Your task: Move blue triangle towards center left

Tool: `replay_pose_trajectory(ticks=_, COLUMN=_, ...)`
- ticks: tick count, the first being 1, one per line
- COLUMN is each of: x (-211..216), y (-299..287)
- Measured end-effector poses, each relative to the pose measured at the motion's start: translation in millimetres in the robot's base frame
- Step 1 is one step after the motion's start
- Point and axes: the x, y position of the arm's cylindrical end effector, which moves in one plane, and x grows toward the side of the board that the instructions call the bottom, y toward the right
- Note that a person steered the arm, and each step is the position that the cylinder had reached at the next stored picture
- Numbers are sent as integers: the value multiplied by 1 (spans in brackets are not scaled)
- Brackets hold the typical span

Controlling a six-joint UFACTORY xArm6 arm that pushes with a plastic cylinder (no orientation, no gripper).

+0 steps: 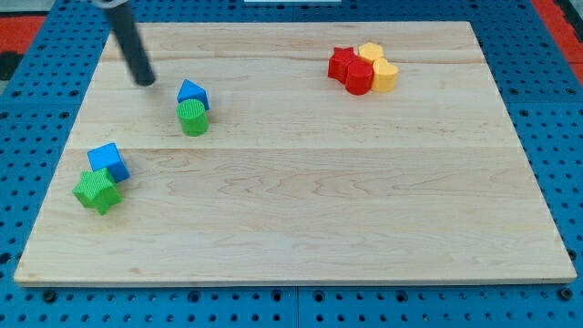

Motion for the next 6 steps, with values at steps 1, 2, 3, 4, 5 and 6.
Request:
replay_pose_trajectory(ticks=1, x=-16, y=90)
replay_pose_trajectory(ticks=2, x=1, y=94)
replay_pose_trajectory(ticks=3, x=39, y=79)
replay_pose_trajectory(ticks=4, x=59, y=32)
replay_pose_trajectory(ticks=5, x=59, y=-2)
replay_pose_trajectory(ticks=6, x=42, y=-2)
